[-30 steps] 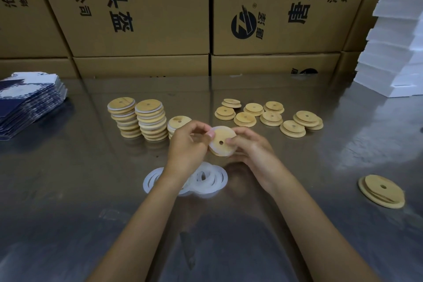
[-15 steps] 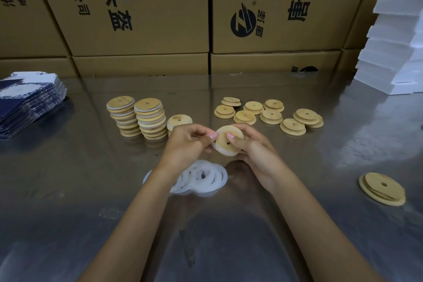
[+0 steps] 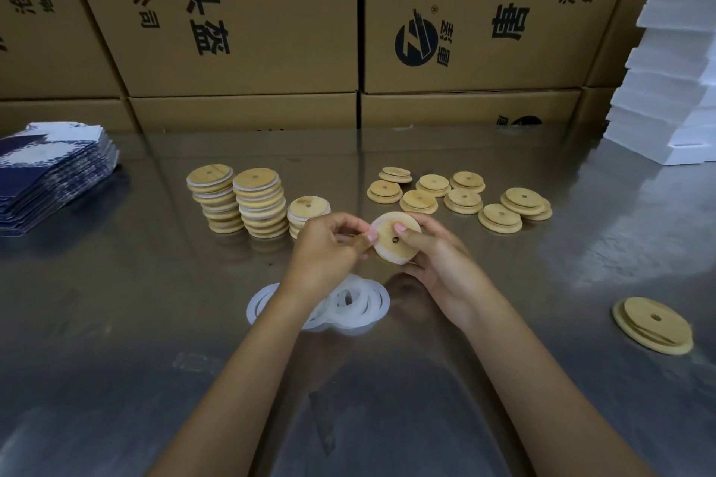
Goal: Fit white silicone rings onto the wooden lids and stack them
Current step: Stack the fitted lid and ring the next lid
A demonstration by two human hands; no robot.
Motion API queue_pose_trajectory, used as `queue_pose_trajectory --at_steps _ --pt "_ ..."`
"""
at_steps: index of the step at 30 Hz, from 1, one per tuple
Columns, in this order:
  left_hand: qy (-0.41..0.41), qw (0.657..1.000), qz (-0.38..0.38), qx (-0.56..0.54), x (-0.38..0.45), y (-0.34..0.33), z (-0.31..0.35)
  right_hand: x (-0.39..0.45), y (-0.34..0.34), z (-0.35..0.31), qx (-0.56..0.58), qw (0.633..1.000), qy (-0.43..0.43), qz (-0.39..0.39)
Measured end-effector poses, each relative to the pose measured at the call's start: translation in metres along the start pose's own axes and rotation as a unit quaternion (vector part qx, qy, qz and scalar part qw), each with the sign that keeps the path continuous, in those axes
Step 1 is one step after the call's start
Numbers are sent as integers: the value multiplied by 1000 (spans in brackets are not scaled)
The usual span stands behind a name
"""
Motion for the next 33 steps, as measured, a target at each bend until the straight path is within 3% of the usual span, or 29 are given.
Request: queue_pose_trajectory --at_steps 9,12,18,26,33 --pt "-20 996 12 82 -1 -4 0 -2 0 0 -103 995 4 -17" --pt "-30 995 1 94 0 -1 1 -2 0 -2 -86 996 11 -28" --pt "-108 969 -9 220 -2 -2 5 0 4 -2 -47 998 5 -28" --pt "-80 992 1 99 -4 -4 6 2 5 -3 -9 1000 -6 -26" --pt "-75 987 20 141 -5 -4 6 0 4 -2 16 1000 -5 0"
Point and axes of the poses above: each hand's wrist, its own x-axis towards the middle knuckle, its own y-axis out of the back of the hand, z = x × y, the point moved 5 cm from there along x, towards the middle knuckle, and after that the axes turned 6 degrees about x, right-handed, at the moved point
